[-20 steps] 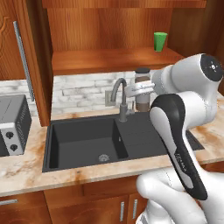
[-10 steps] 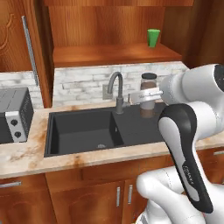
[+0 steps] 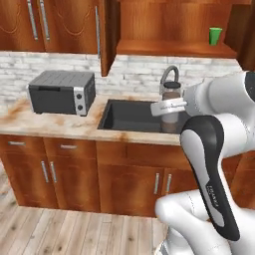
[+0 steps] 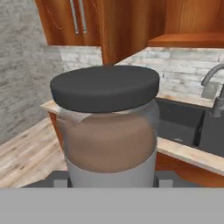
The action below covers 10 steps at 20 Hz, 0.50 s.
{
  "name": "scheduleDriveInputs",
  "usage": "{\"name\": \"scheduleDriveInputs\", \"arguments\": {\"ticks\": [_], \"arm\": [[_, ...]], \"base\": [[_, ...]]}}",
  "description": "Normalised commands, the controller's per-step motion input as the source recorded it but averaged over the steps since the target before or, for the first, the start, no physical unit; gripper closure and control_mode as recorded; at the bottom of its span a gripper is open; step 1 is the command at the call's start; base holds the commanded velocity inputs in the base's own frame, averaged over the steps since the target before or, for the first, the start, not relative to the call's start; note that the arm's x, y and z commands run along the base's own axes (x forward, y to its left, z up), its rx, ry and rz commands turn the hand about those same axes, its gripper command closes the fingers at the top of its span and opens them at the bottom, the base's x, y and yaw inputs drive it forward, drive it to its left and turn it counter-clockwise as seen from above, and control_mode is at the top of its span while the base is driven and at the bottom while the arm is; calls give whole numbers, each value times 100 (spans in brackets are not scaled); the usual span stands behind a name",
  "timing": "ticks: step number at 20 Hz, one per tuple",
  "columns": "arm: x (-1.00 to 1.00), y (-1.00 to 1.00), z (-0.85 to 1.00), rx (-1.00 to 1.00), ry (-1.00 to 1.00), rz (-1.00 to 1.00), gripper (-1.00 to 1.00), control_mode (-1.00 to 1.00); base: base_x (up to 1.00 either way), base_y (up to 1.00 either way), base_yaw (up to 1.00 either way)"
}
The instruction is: Take the cinnamon bottle from the cabinet and place it on the dining table, next to the plate with the cupcake. Then take the chocolate from the dining counter and place it on the cupcake plate.
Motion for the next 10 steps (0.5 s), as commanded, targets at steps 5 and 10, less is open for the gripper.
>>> {"name": "scheduleDriveInputs", "arguments": {"ticks": [5, 10], "arm": [[0, 0, 0, 0, 0, 0, 100, 100], [0, 0, 0, 0, 0, 0, 100, 100]], "base": [[-44, 0, 76], [-9, 0, 85]]}}
